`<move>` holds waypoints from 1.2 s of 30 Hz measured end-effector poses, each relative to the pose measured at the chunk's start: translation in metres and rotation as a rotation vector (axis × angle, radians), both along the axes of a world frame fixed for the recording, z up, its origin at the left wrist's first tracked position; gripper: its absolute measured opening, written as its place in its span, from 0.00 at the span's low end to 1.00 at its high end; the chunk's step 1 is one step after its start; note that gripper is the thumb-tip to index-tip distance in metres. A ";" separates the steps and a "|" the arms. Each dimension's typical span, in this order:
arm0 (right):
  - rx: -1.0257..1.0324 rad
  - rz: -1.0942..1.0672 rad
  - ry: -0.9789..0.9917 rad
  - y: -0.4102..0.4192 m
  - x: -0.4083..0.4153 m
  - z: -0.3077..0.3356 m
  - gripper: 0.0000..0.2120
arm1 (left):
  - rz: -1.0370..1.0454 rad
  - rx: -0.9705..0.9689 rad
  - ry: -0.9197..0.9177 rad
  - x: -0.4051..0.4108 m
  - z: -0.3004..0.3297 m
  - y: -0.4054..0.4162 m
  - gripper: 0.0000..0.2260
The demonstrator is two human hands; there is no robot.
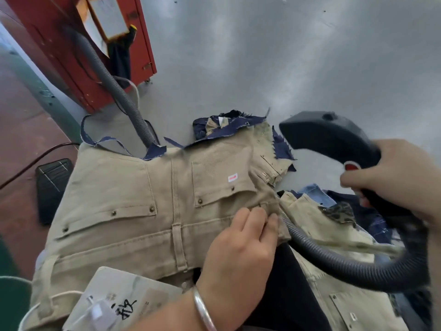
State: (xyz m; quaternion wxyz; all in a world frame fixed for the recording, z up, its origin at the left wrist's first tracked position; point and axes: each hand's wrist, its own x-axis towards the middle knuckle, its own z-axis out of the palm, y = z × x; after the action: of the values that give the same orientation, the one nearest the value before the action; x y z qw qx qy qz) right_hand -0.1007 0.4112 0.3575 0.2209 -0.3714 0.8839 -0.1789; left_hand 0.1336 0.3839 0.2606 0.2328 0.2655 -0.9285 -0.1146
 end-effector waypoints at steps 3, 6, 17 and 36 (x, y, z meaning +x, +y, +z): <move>0.054 0.154 0.032 0.012 0.031 0.009 0.10 | 0.018 0.011 0.043 -0.005 0.001 -0.007 0.10; 0.074 0.276 0.082 0.008 0.057 0.014 0.16 | -0.003 0.007 0.115 -0.003 0.001 -0.006 0.02; 0.223 0.249 0.254 -0.067 0.066 -0.007 0.06 | -0.094 0.035 0.127 -0.004 -0.008 -0.001 0.07; 0.226 0.510 0.379 0.002 0.096 0.034 0.14 | -0.022 0.019 0.025 0.012 0.008 0.025 0.12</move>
State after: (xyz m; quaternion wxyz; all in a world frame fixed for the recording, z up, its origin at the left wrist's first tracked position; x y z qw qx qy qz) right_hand -0.0045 0.4127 0.3914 0.1300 -0.5802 0.8023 0.0536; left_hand 0.1460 0.4090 0.2682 0.2404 0.2559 -0.9274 -0.1293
